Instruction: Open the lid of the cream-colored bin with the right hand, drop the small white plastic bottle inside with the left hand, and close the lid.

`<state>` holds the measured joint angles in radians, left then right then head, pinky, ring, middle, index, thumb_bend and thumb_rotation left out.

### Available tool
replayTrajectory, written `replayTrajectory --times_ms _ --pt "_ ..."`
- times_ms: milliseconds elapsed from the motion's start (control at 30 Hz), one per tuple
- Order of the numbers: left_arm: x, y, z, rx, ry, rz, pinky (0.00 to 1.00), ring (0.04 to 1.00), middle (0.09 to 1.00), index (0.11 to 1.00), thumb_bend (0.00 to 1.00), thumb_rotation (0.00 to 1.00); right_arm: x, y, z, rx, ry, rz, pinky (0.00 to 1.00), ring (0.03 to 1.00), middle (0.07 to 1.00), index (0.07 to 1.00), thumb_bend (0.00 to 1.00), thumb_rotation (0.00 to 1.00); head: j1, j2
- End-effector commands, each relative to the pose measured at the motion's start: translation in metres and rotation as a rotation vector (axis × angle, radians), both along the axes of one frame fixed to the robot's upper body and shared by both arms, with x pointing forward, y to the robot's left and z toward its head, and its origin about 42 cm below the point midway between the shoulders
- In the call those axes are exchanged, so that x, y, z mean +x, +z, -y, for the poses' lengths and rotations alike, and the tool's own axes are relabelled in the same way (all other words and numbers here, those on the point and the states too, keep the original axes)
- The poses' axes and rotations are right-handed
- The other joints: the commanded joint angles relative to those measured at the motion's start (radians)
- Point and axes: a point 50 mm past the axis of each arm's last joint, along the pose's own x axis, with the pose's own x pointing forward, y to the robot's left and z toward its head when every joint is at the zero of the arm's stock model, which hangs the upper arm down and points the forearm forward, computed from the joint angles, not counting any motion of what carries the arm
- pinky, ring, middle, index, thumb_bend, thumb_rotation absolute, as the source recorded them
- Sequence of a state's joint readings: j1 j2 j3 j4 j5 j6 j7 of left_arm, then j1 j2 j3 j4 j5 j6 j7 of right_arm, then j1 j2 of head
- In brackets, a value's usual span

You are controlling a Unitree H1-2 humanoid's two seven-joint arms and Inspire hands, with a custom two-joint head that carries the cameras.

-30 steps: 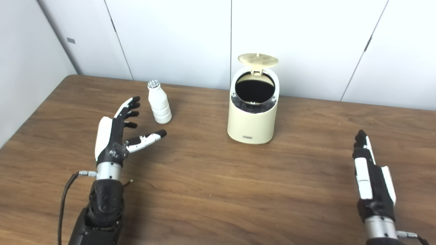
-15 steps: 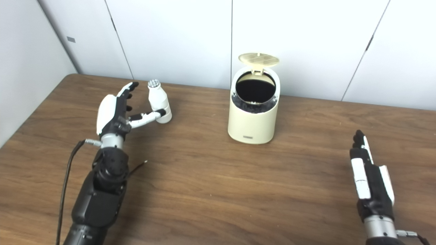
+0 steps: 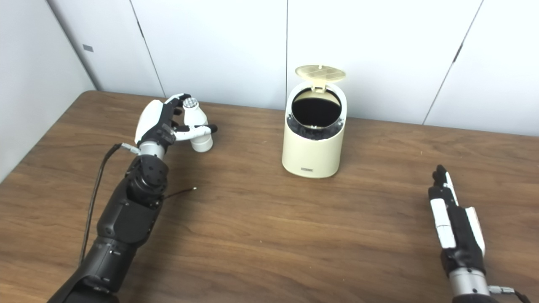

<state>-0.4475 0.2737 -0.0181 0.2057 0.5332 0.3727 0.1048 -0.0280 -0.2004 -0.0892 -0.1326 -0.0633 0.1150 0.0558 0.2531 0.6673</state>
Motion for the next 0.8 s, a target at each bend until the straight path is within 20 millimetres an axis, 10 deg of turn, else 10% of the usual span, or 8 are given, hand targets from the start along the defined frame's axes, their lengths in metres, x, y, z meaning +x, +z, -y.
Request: replayTrajectory --times_ms 0,767 --pt "0.013 0.034 0.0 0.034 -0.021 0.122 0.62 0.767 0.825 0.831 0.99 0.35 0.008 0.019 -0.002 -0.007 0.02 0.082 0.97 1.0 0.99 1.0 0.69 1.0 0.002 0.001" --pt "0.0 0.048 -0.018 0.115 -0.001 0.085 0.62 0.714 0.744 0.751 0.98 0.26 0.011 0.015 0.001 -0.015 0.01 0.068 0.96 0.996 0.978 1.0 0.72 1.0 0.002 0.012"
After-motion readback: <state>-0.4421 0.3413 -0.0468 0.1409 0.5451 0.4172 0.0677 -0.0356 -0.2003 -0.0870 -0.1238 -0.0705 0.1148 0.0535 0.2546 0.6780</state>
